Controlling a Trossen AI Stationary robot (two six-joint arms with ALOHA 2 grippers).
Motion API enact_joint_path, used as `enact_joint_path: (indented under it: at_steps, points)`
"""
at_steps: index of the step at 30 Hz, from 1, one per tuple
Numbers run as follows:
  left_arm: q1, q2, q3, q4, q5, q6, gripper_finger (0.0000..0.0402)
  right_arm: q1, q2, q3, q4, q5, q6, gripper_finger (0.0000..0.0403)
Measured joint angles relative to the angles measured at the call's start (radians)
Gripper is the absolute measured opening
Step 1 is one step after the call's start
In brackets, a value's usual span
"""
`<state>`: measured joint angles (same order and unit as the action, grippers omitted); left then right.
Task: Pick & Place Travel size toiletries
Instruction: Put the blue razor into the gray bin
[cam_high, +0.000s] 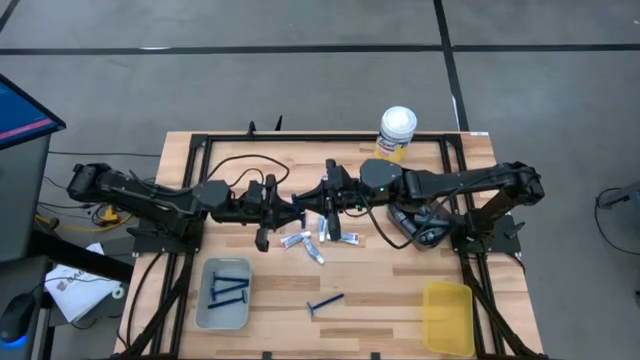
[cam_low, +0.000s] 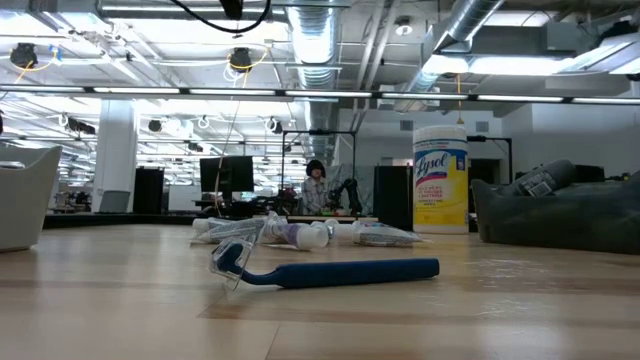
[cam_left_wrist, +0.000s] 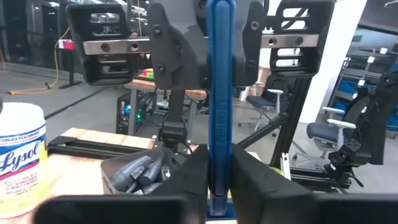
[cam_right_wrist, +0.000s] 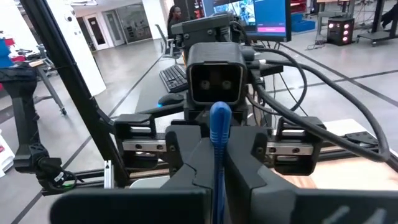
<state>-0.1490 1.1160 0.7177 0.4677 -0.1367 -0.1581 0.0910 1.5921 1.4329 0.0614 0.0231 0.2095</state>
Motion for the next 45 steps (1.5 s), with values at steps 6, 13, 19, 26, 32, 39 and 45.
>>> enact_joint_path:
  at_steps: [6, 13, 19, 26, 32, 39, 45]
  points:
    - [0.001, 0.0, 0.0, 0.004, 0.024, -0.005, 0.0024, -0.008, -0.001, 0.0, 0.0, 0.0, 0.0, 0.0016]
    - [0.0, -0.002, 0.0, -0.014, 0.024, -0.042, 0.0024, -0.021, -0.014, 0.0, -0.009, 0.007, 0.005, 0.0098]
    - [-0.01, -0.036, 0.0, -0.259, 0.032, -0.206, 0.0024, -0.023, -0.077, 0.001, -0.012, 0.016, 0.004, 0.0183]
    - [-0.127, -0.117, 0.0, -0.781, 0.077, -0.617, 0.0024, -0.019, -0.161, 0.001, -0.083, 0.051, 0.001, 0.0215]
    - [-0.369, -0.149, 0.0, -1.038, 0.082, -0.901, 0.0024, -0.019, -0.19, 0.001, -0.136, 0.067, 0.001, 0.0193]
    - [-0.608, -0.121, 0.0, -1.057, 0.072, -1.064, 0.0024, -0.019, -0.181, 0.001, -0.173, 0.065, 0.001, 0.0161]
    - [-0.726, -0.032, 0.0, -1.057, 0.106, -1.109, 0.0024, -0.02, -0.18, 0.001, -0.205, 0.064, 0.001, 0.0146]
